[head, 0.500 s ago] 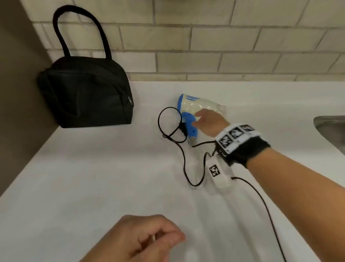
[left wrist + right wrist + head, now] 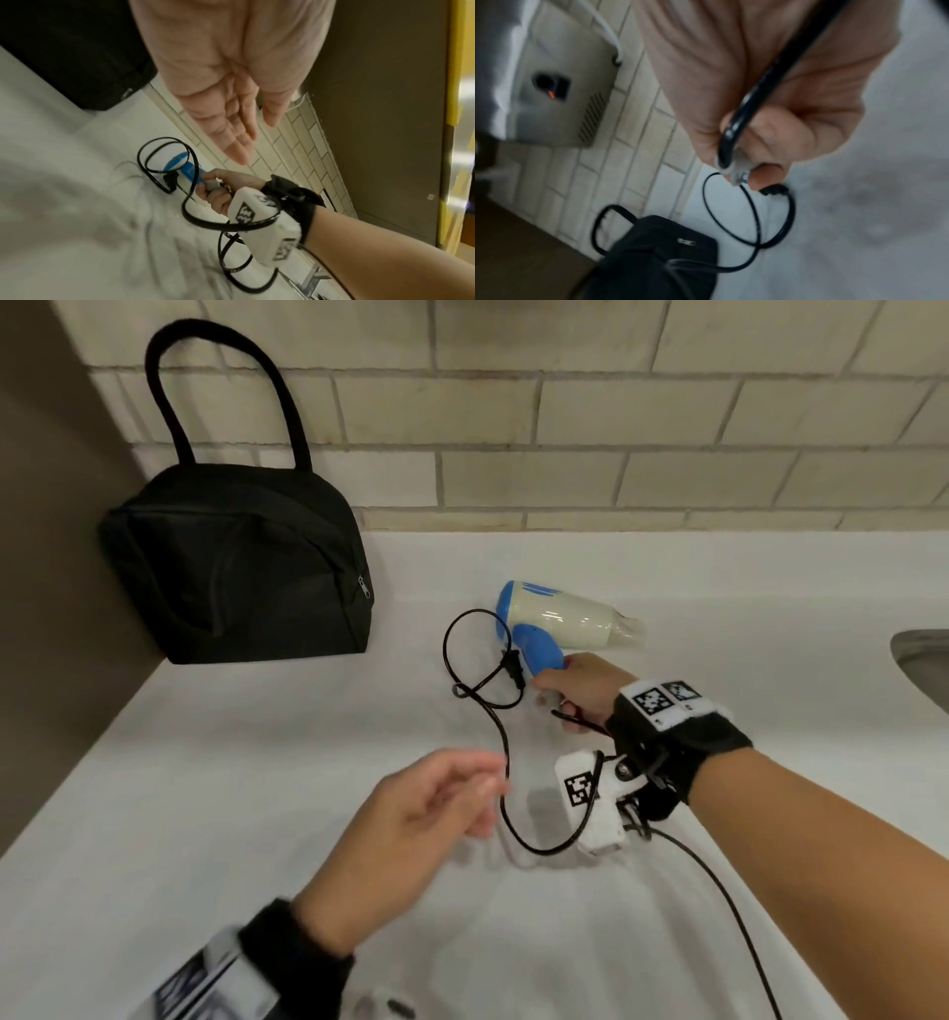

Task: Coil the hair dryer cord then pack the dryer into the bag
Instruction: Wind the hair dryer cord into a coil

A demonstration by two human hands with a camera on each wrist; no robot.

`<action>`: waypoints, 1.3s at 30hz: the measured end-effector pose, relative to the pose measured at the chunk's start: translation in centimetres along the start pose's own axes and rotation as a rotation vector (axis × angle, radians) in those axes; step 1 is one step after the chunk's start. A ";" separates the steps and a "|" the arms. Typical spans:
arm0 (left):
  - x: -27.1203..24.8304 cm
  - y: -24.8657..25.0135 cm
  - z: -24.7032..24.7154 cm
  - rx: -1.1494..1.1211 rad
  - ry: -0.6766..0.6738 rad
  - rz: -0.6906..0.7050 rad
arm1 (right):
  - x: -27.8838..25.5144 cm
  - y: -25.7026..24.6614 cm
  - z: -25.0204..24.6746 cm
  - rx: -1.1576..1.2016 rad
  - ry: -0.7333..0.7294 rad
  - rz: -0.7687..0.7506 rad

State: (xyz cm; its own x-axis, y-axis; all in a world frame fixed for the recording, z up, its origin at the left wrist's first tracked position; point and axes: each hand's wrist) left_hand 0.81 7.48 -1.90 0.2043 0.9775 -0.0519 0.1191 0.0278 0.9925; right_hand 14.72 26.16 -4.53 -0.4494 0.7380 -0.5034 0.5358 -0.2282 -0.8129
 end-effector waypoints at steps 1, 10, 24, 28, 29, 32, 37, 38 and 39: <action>1.1 -0.1 0.5 -0.030 0.010 -0.015 | -1.1 0.2 0.4 0.082 -0.028 -0.032; 6.6 -1.6 4.2 -0.429 -0.006 -0.285 | -9.7 2.9 5.4 0.106 -0.166 -0.187; 3.0 4.1 -0.7 -0.473 0.098 -0.015 | -17.6 5.2 -0.9 -0.398 -0.652 -0.123; 0.7 5.8 -1.6 -0.335 0.097 0.072 | -17.7 5.9 -3.3 -0.643 -0.375 -0.043; 0.2 6.0 -1.9 -0.319 0.099 0.084 | -17.5 6.1 -4.0 -0.725 -0.284 -0.042; -1.2 6.4 -2.6 -0.276 0.141 0.101 | -16.6 7.0 -6.2 -0.944 0.036 -0.096; -2.7 5.5 -3.6 -0.259 0.201 0.138 | -15.9 6.7 -7.5 -1.237 0.635 -0.348; -3.0 5.5 -3.8 -0.276 0.211 0.141 | -15.8 6.7 -7.3 -1.273 0.723 -0.399; -3.4 5.4 -4.4 -0.292 0.196 0.149 | -15.7 6.8 -7.4 -1.283 0.790 -0.432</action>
State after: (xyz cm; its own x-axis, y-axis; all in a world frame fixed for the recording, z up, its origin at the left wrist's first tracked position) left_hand -3.47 5.25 4.08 0.0057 0.9960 0.0893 -0.1855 -0.0867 0.9788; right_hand 30.72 17.74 0.02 -0.4699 0.8294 0.3021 0.8825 0.4492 0.1395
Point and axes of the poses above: each hand's wrist, its own x-axis towards the middle knuckle, its own z-axis out of the palm, y = z × x, and after that the axes turned 14 degrees about -y, right-handed
